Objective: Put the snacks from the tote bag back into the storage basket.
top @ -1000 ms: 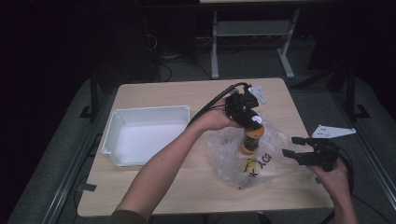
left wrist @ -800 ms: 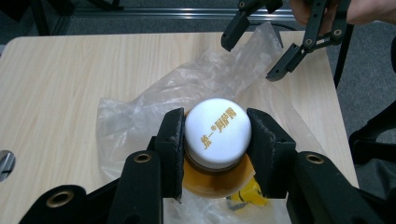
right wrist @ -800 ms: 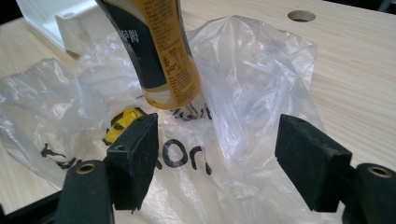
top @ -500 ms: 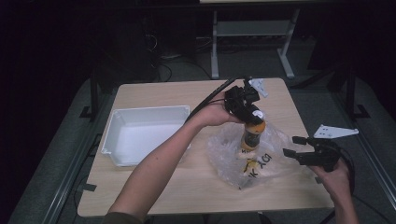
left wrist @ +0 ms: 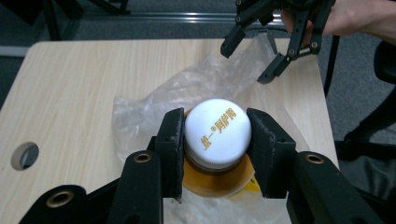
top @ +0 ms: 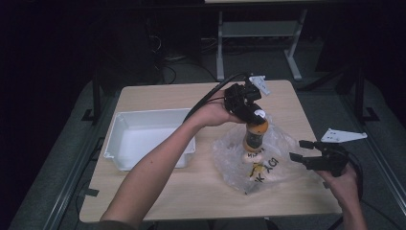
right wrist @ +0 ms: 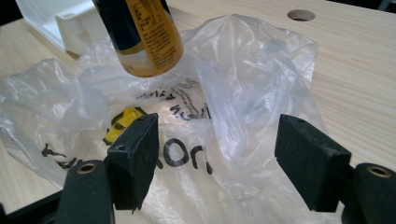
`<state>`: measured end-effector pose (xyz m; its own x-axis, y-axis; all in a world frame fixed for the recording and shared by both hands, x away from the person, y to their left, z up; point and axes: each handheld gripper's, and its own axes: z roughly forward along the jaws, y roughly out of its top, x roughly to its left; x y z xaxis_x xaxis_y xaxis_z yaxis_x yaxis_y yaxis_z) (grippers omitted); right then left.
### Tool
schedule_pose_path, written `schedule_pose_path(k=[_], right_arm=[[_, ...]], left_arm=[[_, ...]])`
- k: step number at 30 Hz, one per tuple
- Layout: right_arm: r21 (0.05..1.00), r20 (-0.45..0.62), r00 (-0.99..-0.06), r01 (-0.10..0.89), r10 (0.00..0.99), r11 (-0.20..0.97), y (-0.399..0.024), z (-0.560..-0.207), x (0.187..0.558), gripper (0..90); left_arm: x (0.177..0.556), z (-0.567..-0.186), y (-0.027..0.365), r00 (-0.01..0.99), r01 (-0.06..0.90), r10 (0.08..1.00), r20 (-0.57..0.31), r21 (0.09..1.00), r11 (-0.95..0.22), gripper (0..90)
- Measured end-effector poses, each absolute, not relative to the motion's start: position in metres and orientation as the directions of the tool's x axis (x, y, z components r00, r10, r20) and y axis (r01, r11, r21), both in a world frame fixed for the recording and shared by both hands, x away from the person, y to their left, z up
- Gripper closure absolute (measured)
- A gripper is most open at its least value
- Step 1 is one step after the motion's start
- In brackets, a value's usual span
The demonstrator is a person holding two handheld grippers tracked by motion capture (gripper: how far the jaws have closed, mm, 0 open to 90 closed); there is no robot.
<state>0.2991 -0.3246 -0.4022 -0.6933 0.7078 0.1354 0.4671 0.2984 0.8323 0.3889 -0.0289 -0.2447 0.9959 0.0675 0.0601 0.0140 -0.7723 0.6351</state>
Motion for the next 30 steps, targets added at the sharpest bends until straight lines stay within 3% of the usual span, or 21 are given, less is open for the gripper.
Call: schedule_pose_path(k=[30], right_arm=[[0.812, 0.126, -0.686, 0.486, 0.717, 0.323, -0.316, -0.405, 0.306, 26.5]], left_arm=[[0.383, -0.219, 0.032, 0.987, 0.023, 0.118, 0.111, 0.622, -0.783, 59.3]])
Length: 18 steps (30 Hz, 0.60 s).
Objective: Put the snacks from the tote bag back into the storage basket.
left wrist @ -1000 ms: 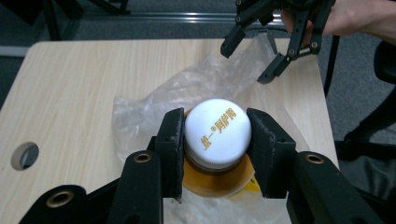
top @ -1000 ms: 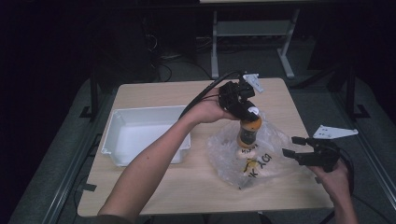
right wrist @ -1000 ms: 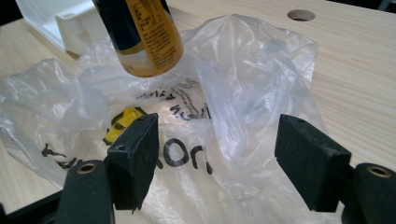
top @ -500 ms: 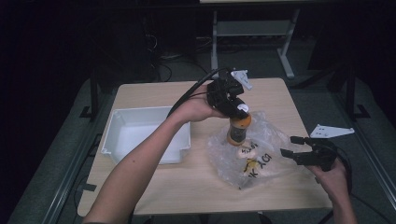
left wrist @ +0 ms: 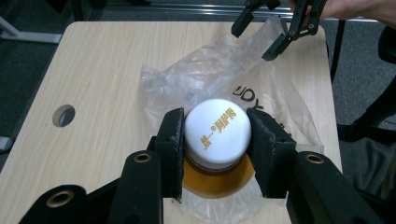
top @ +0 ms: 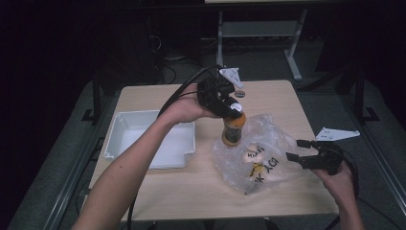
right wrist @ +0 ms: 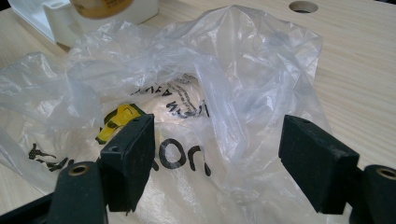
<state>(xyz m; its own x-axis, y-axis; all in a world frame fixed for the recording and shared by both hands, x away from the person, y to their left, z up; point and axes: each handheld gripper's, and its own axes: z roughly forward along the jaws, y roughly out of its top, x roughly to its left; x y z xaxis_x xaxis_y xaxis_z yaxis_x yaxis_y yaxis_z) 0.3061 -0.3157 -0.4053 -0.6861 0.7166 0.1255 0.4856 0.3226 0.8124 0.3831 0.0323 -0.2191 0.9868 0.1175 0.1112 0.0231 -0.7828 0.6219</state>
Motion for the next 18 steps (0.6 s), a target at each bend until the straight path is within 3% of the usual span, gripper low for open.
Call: schedule_pose_path(k=[18], right_arm=[[0.813, 0.118, -0.673, 0.488, 0.73, 0.318, -0.32, -0.405, 0.302, 27.0]], left_arm=[[0.377, -0.207, 0.061, 0.983, 0.041, 0.147, 0.111, 0.646, -0.762, 59.4]])
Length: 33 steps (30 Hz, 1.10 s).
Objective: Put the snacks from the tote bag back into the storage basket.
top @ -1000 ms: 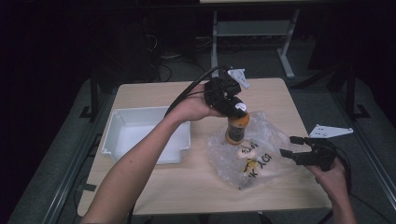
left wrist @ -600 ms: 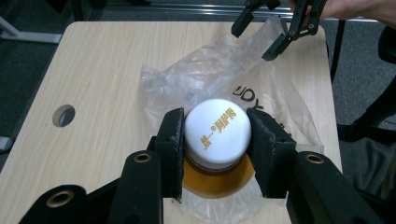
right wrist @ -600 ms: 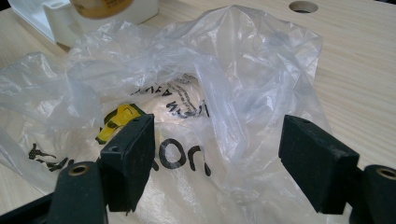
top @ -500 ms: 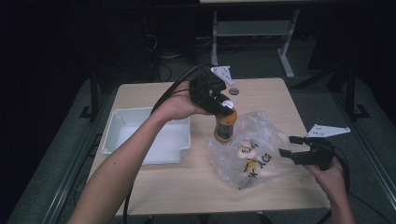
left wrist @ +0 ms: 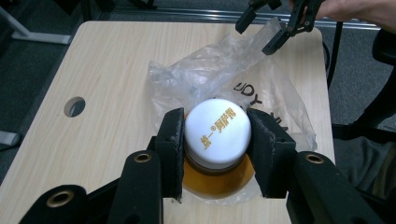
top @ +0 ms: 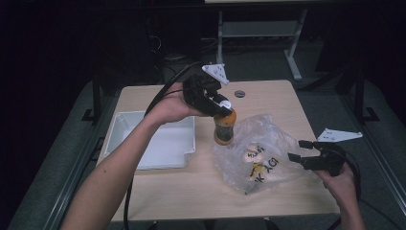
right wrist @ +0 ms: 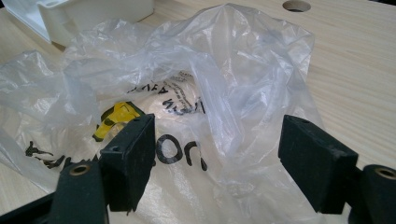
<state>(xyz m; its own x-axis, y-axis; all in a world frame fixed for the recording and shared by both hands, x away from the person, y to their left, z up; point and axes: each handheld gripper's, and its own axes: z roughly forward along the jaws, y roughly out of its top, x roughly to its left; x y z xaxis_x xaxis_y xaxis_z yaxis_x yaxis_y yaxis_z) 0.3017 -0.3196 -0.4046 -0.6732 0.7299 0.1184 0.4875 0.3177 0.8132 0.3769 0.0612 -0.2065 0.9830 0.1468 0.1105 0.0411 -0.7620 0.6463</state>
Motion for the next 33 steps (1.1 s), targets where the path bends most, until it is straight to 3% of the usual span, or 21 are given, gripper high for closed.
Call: schedule_pose_path(k=[33], right_arm=[[0.803, 0.107, -0.672, 0.493, 0.733, 0.335, -0.31, -0.408, 0.306, 26.9]], left_arm=[[0.372, -0.203, 0.133, 0.956, 0.129, 0.267, 0.122, 0.644, -0.754, 59.4]])
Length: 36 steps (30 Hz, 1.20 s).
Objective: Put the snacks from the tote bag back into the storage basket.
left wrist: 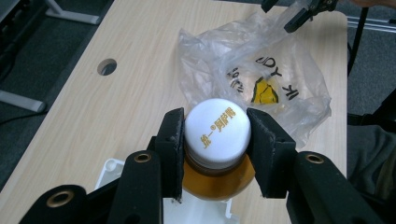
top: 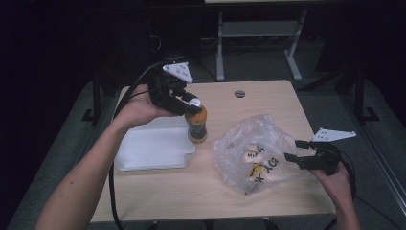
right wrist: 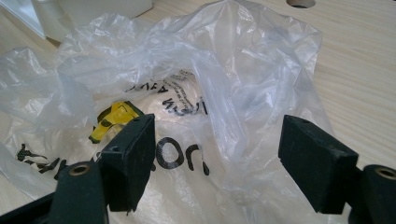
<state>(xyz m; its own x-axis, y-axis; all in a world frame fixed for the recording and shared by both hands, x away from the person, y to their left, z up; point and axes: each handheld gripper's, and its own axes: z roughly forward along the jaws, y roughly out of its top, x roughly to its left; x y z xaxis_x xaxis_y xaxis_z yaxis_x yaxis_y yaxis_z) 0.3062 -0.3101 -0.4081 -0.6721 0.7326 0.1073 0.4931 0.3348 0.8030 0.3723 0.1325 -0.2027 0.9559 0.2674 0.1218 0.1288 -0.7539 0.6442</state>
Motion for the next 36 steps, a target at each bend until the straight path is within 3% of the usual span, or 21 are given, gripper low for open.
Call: schedule_pose_path(k=[36], right_arm=[[0.802, 0.104, -0.666, 0.495, 0.738, 0.334, -0.312, -0.408, 0.305, 27.1]], left_arm=[[0.374, -0.226, 0.186, 0.922, 0.221, 0.373, 0.102, 0.652, -0.726, 59.3]])
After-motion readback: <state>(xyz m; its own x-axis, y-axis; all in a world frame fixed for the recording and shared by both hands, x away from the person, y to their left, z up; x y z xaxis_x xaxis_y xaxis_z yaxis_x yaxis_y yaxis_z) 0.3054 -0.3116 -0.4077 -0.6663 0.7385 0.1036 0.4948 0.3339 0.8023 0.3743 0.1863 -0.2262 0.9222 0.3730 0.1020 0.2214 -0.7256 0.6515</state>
